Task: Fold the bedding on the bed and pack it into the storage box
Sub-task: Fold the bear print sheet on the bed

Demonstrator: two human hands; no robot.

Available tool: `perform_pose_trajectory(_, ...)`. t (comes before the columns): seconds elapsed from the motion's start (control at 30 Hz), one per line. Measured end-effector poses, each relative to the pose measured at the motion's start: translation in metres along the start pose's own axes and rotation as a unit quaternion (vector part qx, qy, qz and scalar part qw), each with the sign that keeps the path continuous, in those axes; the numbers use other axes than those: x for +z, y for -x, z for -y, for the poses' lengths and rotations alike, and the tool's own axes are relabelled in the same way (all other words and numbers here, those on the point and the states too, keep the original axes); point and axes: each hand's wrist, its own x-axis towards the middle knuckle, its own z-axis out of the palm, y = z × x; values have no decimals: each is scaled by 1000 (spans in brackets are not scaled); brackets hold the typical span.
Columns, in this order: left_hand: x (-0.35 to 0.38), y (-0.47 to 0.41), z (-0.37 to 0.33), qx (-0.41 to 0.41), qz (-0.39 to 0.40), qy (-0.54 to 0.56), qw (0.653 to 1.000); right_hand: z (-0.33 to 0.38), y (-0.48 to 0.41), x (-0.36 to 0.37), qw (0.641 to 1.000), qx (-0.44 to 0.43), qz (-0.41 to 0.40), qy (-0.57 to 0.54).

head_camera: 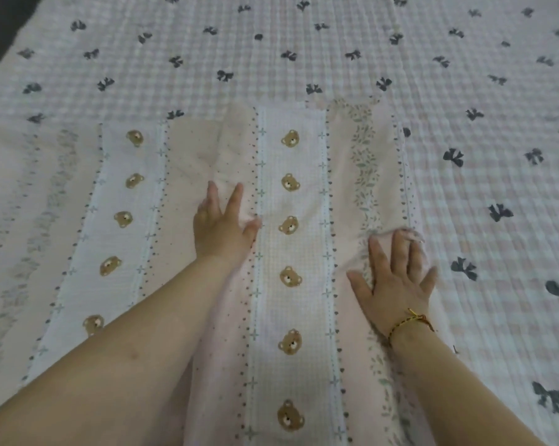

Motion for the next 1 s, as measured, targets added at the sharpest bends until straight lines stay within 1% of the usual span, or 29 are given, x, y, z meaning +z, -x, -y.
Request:
perform_pose_trajectory(0.03,2,-10,4,24,12,-55,998,4,-6,-1,999,19,-13,-24)
perform_pose_trajectory(0.1,5,-24,16,51,53,-134,988,13,-13,-2,990,76,-40,-111)
perform_pose_trajectory(0.17,4,-32,20,58,83,-171,980,14,-15,-6,967,133,-81,-200)
perform_pose_trajectory(0.23,-3,-41,11,69,71,-189,977,16,-16,-11,955,150,-98,-236)
perform_pose_trajectory(0.27,-6,-41,3,76,66,-177,979,17,-12,-11,956,144,-94,-237)
perform_pose_trajectory(0.33,-13,-35,-25,111,82,-101,985,19,0,-9,964,133,-69,-219)
perform_pose_trajectory(0.4,-14,-24,-68,159,129,-24,978,21,13,-6,973,132,-43,-187)
perform_pose_trajectory(0.43,-13,-20,-94,167,162,11,973,20,17,-6,974,137,-42,-177)
perform_pose_trajectory(0.47,-11,-15,-125,153,200,46,967,16,20,-9,971,148,-52,-181)
perform_pose_trajectory(0.53,-7,-12,-169,70,270,115,954,13,24,-12,955,167,-78,-231)
perform_pose_trajectory(0.57,-2,-11,-185,40,291,124,948,10,27,-13,938,184,-87,-280)
perform_pose_trajectory(0.6,4,-8,-197,28,304,106,946,6,31,-12,916,204,-88,-334)
perform_pose_trajectory(0.63,10,-8,-202,24,309,81,947,4,34,-11,902,211,-81,-368)
perform_pose_trajectory(0.67,18,-6,-208,24,311,57,948,0,39,-10,903,203,-66,-373)
perform_pose_trajectory(0.7,24,-6,-209,22,307,37,951,-2,42,-10,913,185,-49,-360)
perform_pose_trajectory(0.77,35,-1,-213,23,291,5,956,-5,48,-14,925,139,-27,-353)
perform_pose_trajectory(0.83,40,5,-215,37,274,-11,961,-7,56,-20,929,90,-2,-359)
perform_pose_trajectory(0.9,41,7,-211,68,256,11,964,-11,63,-26,939,55,30,-340)
perform_pose_trajectory(1.0,26,9,-193,91,247,89,961,-18,74,-29,948,30,82,-306)
